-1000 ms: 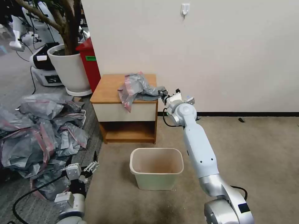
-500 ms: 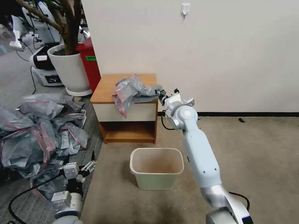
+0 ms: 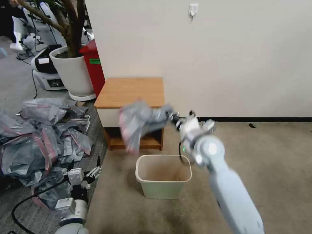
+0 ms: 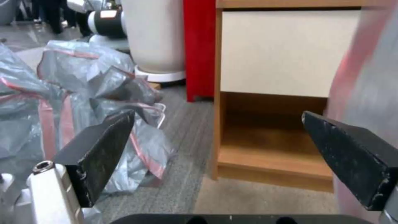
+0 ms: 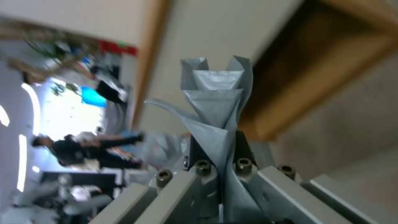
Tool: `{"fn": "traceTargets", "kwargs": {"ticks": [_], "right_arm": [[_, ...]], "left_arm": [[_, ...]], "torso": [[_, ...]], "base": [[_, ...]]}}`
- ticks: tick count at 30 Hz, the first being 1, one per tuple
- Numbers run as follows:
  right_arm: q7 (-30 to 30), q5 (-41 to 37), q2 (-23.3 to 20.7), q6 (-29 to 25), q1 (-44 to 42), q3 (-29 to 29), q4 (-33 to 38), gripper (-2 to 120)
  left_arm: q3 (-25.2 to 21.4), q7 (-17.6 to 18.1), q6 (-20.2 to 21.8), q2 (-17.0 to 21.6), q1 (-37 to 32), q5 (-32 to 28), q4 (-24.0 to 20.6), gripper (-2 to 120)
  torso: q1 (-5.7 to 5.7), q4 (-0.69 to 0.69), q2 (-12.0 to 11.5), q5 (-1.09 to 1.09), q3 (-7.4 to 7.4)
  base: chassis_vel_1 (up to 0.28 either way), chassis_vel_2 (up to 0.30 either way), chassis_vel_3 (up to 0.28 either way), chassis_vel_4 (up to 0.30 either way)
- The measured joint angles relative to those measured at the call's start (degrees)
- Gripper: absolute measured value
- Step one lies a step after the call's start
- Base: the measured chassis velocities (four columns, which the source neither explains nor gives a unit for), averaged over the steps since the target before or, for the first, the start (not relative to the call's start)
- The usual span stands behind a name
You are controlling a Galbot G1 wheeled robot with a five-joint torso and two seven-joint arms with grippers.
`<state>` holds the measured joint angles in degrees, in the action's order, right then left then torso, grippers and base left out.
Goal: Pick up the garbage bag from the table and place it over the trash can.
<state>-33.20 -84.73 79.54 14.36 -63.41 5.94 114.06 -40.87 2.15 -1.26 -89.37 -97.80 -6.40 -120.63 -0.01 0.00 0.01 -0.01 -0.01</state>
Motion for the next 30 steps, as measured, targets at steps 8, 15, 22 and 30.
{"fn": "traceTargets", "kwargs": {"ticks": [8, 15, 22, 30], "right_arm": [[1.4, 7.7, 0.2, -1.2, -6.2, -4.0, -1.9, 0], [2.6, 11.8, -3.1, -1.8, -5.9, -5.8, -2.6, 0], [4.0, 19.9, -7.0, -2.6, -6.7, -8.5, -2.2, 0], [4.9, 27.5, -9.0, -2.8, -7.8, -10.0, -2.2, 5]], "left_arm": [[0.0, -0.1, 0.0, -0.6, -0.1, 0.1, -0.4, 100], [0.0, -0.1, -0.1, -0.9, -0.2, 0.1, -0.7, 100], [0.1, -0.1, -0.2, -0.7, 0.3, 0.1, -0.7, 100], [0.6, -0.1, -0.1, -1.0, 0.7, 0.1, -0.3, 100]], "torso": [[0.00, 0.00, 0.0, 0.01, 0.00], [0.00, 0.00, 0.0, 0.01, 0.00], [0.00, -0.01, 0.0, 0.02, 0.00], [0.00, 0.00, 0.0, 0.01, 0.00]], "base": [[0.000, 0.000, 0.000, 0.000], [0.000, 0.000, 0.000, 0.000], [0.000, 0.000, 0.000, 0.000], [0.000, 0.000, 0.000, 0.000]]}}
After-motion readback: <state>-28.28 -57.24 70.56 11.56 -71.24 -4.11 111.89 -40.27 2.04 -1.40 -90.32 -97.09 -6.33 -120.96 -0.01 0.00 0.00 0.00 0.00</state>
